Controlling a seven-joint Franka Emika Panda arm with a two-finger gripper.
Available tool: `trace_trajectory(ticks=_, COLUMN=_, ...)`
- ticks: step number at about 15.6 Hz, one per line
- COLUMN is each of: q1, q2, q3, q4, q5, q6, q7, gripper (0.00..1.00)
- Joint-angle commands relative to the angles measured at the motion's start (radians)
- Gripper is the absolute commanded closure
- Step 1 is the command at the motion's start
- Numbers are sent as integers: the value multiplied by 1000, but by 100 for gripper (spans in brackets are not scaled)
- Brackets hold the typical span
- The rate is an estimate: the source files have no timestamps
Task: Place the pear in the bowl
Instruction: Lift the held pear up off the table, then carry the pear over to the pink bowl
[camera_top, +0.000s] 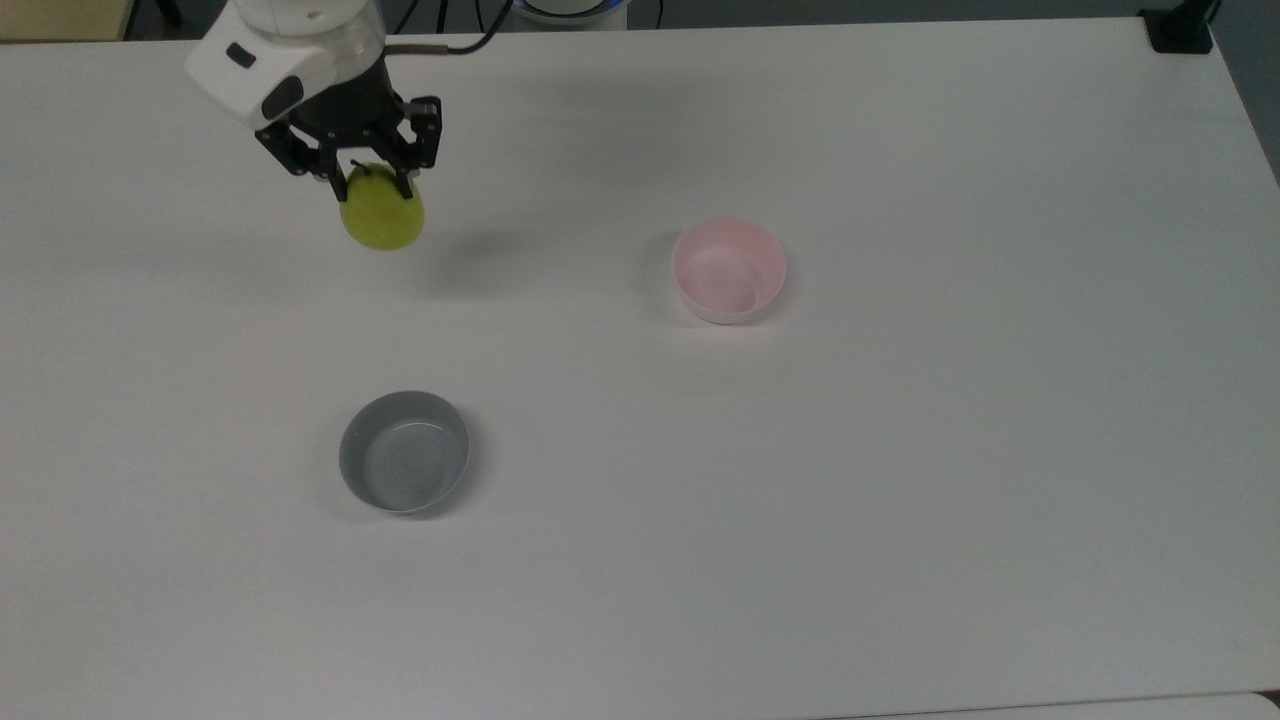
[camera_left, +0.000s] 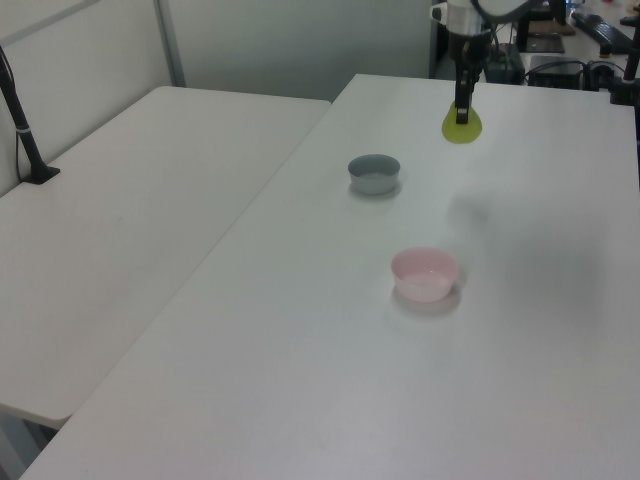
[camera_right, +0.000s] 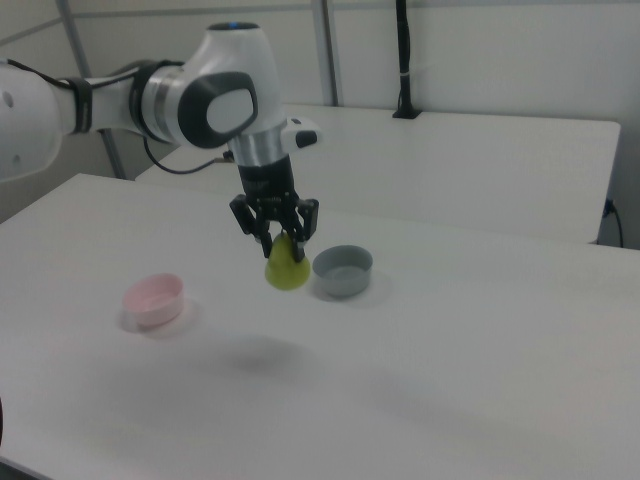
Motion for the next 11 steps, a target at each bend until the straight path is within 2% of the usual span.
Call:
trace_trajectory(ticks=1, q1=0, q2=-16, q3=10, q4=95, q5=-6, q6=-134, q7=49, gripper=92)
trace_trajectory(ticks=7, q1=18, q2=-42, q3=10, q4=115, q5=3, q6=-165, q7=98, gripper=91)
trace_trajectory(ticks=11, q1=95, q2=-88, q3=3, q4=110, q5=40, q6=-170, q7=122, gripper=91)
